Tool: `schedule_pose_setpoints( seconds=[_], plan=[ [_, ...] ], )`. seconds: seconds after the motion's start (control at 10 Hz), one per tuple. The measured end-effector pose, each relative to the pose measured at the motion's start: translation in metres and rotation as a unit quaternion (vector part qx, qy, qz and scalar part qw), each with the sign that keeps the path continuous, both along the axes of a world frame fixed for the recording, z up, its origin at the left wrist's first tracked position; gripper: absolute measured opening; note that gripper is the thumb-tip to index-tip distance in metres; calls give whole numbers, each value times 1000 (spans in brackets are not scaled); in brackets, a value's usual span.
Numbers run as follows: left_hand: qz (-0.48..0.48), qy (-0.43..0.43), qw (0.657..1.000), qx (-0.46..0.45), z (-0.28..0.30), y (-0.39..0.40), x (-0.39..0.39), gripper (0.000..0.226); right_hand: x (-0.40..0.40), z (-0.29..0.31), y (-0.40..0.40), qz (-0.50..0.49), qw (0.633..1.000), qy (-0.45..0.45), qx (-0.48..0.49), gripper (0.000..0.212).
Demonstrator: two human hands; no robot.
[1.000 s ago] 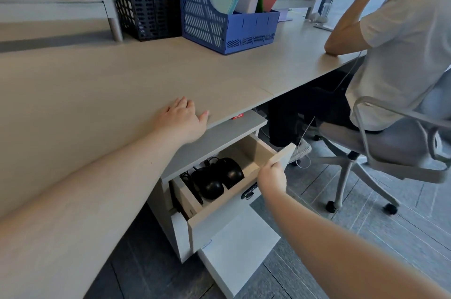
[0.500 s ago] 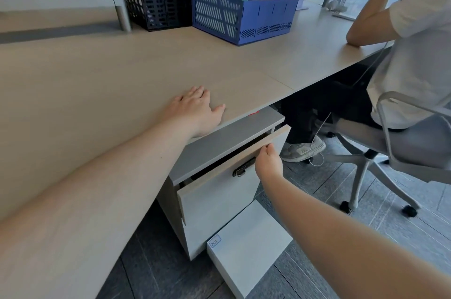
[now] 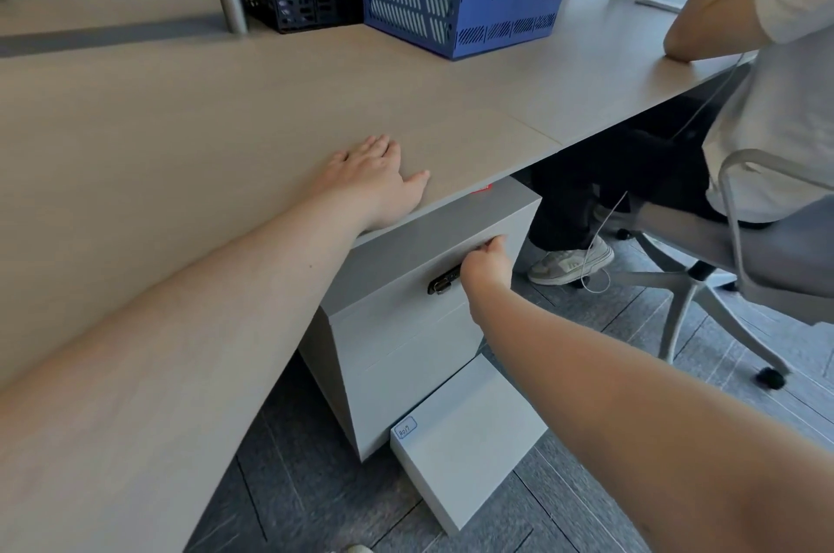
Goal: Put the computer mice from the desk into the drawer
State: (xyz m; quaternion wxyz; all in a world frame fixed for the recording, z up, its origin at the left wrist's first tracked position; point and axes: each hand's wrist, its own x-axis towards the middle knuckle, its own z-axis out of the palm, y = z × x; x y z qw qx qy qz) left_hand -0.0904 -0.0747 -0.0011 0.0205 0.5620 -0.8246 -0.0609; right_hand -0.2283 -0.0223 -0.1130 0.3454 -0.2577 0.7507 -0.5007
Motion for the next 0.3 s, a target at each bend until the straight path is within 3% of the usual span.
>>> schedule_pose_setpoints(
  seconds=[0.1,0.3],
  plan=[
    [-1,-5,1000,2,0,1,0,72,-12,6,3,59,991,100,67,36],
    [-6,15,1000,-10,-3,3,2,72,-29,23,13,117,972,148,143,41]
  ],
)
